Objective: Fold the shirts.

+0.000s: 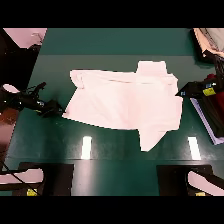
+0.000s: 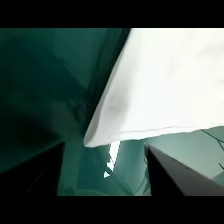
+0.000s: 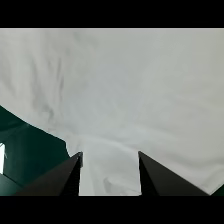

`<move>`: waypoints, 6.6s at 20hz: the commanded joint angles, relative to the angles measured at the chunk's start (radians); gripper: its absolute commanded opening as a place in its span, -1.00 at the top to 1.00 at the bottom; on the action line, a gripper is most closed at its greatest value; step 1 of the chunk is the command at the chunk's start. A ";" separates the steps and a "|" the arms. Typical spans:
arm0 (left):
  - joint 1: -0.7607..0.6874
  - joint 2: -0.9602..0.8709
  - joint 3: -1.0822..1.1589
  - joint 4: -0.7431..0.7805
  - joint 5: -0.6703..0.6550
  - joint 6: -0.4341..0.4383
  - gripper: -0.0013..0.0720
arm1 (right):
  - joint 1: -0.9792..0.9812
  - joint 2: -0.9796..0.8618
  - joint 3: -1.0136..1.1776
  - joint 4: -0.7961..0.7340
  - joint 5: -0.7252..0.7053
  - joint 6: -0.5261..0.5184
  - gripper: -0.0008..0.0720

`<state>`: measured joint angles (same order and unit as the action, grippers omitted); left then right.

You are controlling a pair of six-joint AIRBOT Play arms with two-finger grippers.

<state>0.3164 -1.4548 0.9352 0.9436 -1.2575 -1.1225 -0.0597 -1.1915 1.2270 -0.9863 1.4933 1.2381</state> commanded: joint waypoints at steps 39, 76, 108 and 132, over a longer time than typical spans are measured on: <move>-0.119 0.307 0.260 -0.016 0.045 -0.085 0.89 | -0.174 0.236 -0.317 0.097 -0.284 0.031 0.92; -0.254 0.053 0.483 -0.015 -0.057 -0.220 0.88 | 0.056 -0.496 0.760 -0.117 0.207 0.134 0.93; -0.243 -0.112 0.367 0.098 0.330 -0.110 0.61 | 0.100 -0.467 0.325 -0.393 -0.228 0.182 0.90; -0.069 0.332 -0.309 0.056 0.104 -0.074 -0.68 | -0.216 0.047 -0.202 0.077 0.009 -0.054 -0.20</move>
<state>0.2466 -1.1419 0.6884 1.0275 -1.2106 -1.1984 -0.2699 -1.1831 1.0542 -0.9401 1.5051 1.1957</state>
